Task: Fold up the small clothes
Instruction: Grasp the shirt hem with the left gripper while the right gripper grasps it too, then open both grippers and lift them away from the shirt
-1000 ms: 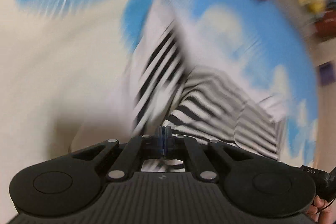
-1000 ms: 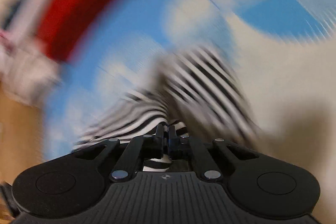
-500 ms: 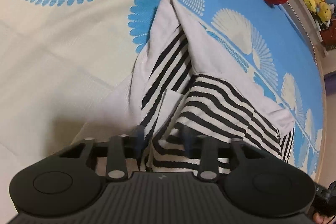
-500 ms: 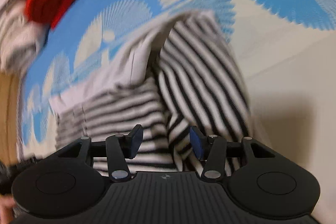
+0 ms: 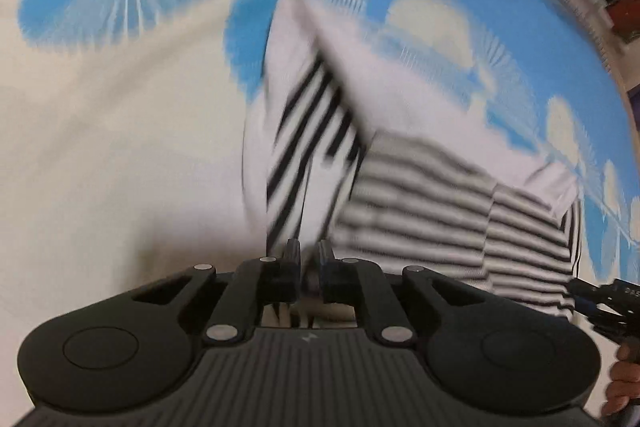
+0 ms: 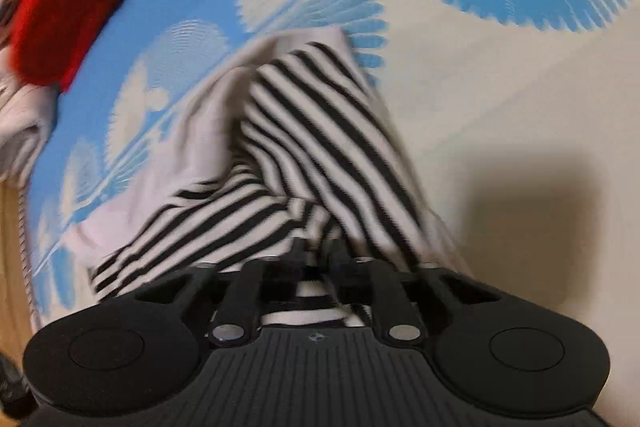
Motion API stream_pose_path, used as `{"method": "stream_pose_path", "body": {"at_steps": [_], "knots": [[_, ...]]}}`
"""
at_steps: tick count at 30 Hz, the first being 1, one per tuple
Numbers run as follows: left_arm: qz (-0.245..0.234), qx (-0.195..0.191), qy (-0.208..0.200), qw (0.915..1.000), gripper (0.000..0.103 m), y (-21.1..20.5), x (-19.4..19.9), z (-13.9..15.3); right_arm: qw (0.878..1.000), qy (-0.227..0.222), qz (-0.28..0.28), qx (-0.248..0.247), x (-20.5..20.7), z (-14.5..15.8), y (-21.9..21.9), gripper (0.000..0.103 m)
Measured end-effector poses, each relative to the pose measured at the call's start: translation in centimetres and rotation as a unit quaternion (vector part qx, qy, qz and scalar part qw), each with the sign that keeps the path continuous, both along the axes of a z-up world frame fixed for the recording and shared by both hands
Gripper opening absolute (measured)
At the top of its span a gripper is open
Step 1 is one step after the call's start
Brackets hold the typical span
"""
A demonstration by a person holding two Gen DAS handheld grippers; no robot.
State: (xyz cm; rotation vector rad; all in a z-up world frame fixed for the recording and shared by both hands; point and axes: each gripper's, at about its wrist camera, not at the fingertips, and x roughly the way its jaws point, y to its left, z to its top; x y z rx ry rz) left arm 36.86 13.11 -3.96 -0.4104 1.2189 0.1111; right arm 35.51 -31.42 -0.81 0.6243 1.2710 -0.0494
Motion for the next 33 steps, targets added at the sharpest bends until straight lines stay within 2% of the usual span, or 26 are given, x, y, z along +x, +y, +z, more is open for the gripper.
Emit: {"method": "stream_pose_path", "body": {"at_steps": [3, 4, 5, 7, 8, 10, 12, 13, 14, 16, 17, 20, 23, 24, 26, 27, 29, 31, 33], "knots": [[-0.026, 0.016, -0.078, 0.9965, 0.010, -0.8, -0.1, 2.8, 0.991, -0.093, 0.024, -0.095, -0.4, 4.4, 1.1, 0.036], [-0.039, 0.008, -0.085, 0.9956, 0.010, -1.3, -0.1, 3.0, 0.988, -0.115, 0.034, -0.103, -0.6, 5.2, 1.3, 0.043], [-0.048, -0.007, -0.082, 0.9954, 0.010, -1.7, -0.1, 2.7, 0.985, -0.137, 0.047, -0.091, -0.8, 6.0, 1.7, 0.044], [-0.060, -0.033, -0.053, 0.9963, 0.010, -2.3, -0.1, 1.2, 0.985, -0.156, 0.071, -0.031, -0.8, 6.3, 2.3, 0.044], [-0.060, -0.037, -0.029, 0.9971, 0.014, -2.6, 0.0, 0.2, 0.985, -0.148, 0.089, 0.007, -0.8, 5.8, 2.9, 0.044], [-0.052, -0.017, 0.026, 0.9982, 0.015, -2.8, 0.3, -2.1, 0.986, -0.104, 0.113, 0.056, -0.7, 3.9, 3.8, 0.044], [-0.027, -0.006, 0.048, 0.9985, 0.013, -2.1, 0.4, -3.5, 0.992, -0.027, 0.122, 0.030, -0.9, 1.2, 4.6, 0.044], [-0.015, -0.013, 0.046, 0.9987, 0.013, -1.7, 0.5, -3.4, 0.992, -0.001, 0.125, 0.006, -1.0, 0.0, 4.7, 0.043], [-0.011, -0.011, 0.040, 0.9991, 0.014, -1.6, 0.6, -3.0, 0.992, 0.006, 0.124, -0.002, -1.3, -0.7, 4.6, 0.041], [-0.013, 0.016, 0.007, 0.9998, 0.015, -2.0, 0.7, -1.6, 0.992, -0.002, 0.129, -0.008, -1.4, 0.1, 4.8, 0.041], [-0.018, 0.020, -0.010, 0.9996, 0.015, -2.3, 0.7, -0.8, 0.991, -0.022, 0.134, -0.008, -1.6, 1.0, 5.0, 0.044], [-0.058, -0.026, -0.037, 0.9973, 0.015, -3.9, 0.5, 0.2, 0.982, -0.090, 0.164, 0.020, -1.8, 3.4, 6.0, 0.044], [-0.113, -0.079, -0.017, 0.9903, 0.036, -6.1, 0.0, -1.2, 0.971, -0.092, 0.217, 0.043, -2.0, 3.2, 8.1, 0.045], [-0.128, -0.067, 0.000, 0.9895, 0.040, -6.7, -0.1, -2.2, 0.968, -0.076, 0.238, 0.038, -2.3, 2.3, 9.0, 0.045], [-0.153, -0.018, 0.025, 0.9877, 0.028, -7.5, -0.7, -4.0, 0.960, -0.030, 0.280, 0.000, -3.3, 0.0, 10.4, 0.045], [-0.159, -0.008, 0.018, 0.9871, 0.027, -7.7, -0.9, -3.7, 0.955, -0.017, 0.295, -0.023, -3.7, -1.0, 10.9, 0.045], [-0.140, -0.005, 0.005, 0.9902, 0.028, -7.5, -1.4, -1.6, 0.954, -0.039, 0.295, -0.043, -4.5, -0.3, 10.9, 0.043], [-0.131, -0.012, -0.037, 0.9906, 0.030, -7.0, -2.5, 0.2, 0.962, -0.082, 0.255, -0.045, -4.6, 1.9, 9.4, 0.043], [-0.126, 0.021, -0.040, 0.9910, 0.033, -6.8, -2.8, 0.1, 0.965, -0.131, 0.215, -0.071, -5.0, 3.4, 7.2, 0.044]]}}
